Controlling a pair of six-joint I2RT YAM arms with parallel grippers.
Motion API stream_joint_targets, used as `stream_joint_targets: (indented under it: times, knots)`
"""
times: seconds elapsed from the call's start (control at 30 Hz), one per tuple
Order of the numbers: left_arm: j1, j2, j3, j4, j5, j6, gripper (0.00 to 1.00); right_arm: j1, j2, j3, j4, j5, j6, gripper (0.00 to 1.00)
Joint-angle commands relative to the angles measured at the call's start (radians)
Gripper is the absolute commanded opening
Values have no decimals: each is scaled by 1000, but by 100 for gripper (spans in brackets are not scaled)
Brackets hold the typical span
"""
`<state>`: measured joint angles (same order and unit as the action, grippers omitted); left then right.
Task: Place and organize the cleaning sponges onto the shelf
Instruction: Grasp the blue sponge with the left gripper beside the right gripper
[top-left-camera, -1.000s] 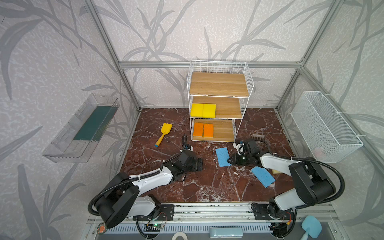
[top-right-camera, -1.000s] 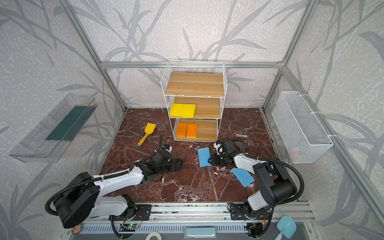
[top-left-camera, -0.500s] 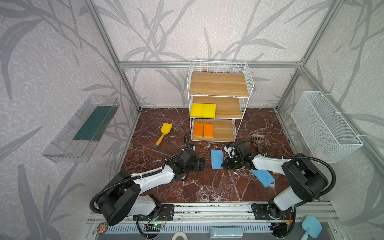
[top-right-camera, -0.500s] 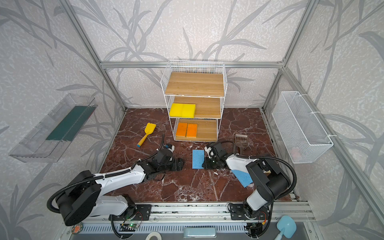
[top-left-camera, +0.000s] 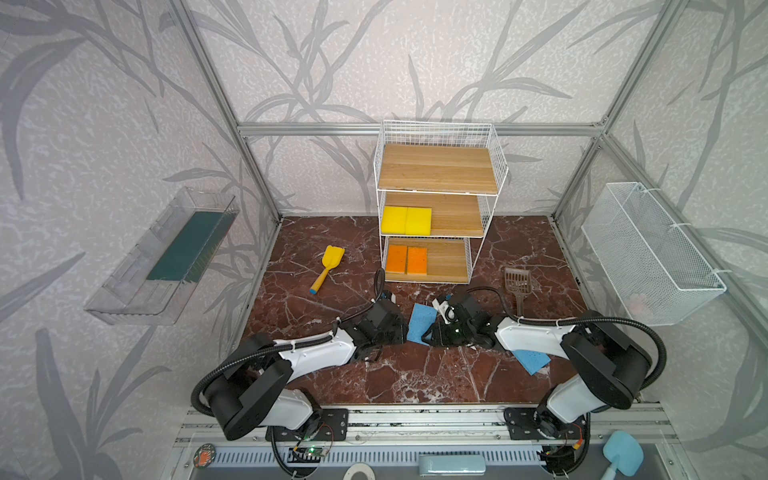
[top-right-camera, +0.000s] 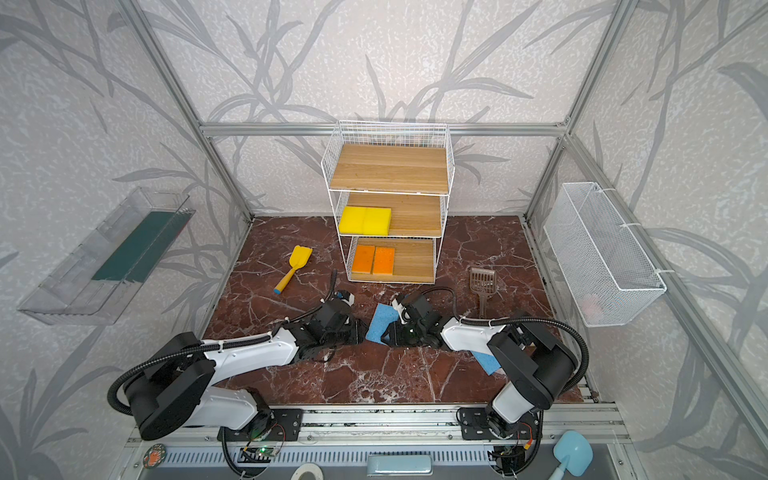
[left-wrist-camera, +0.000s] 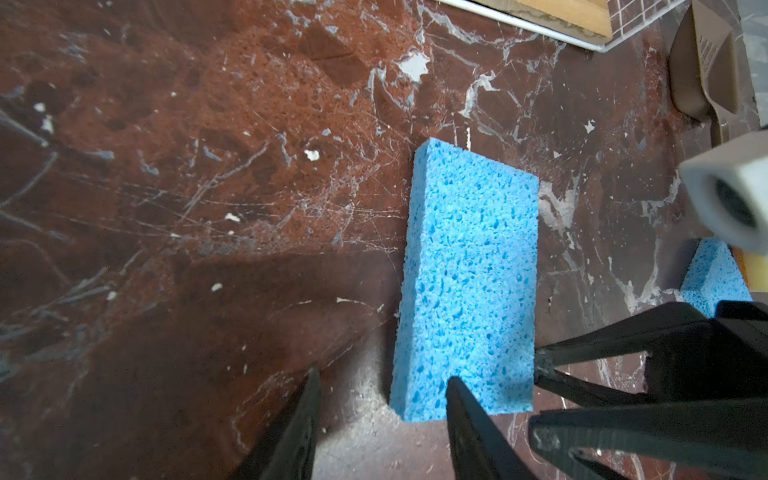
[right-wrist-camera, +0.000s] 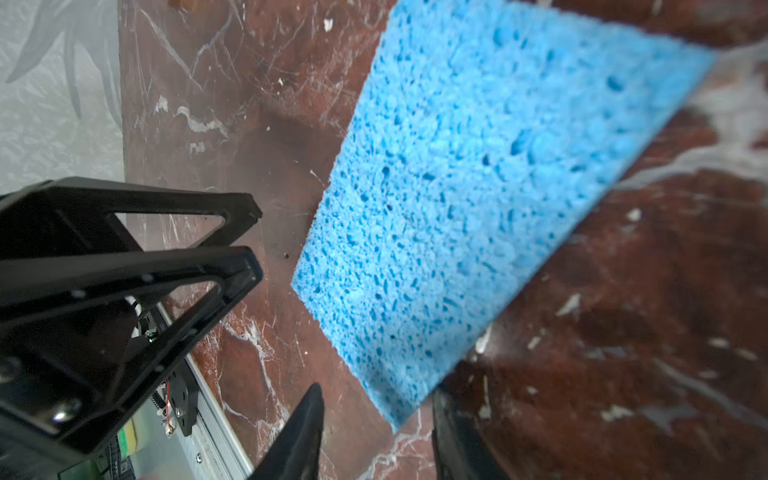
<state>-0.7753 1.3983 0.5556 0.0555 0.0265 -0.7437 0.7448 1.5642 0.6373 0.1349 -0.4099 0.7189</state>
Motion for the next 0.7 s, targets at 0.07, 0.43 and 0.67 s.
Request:
stream_joint_targets:
  times: [0.07,0.43,0.67]
  knots:
    - [-3,36,15,35,28,12,49,-11,-111,6,-54,57,-21,43]
    - [-2,118,52,33,97,41,45,-150,-216,-78,-94,31,-59,43]
    - [-5,119,58,33,103,35,4,-187,-228,-93,-103,25,-76,43]
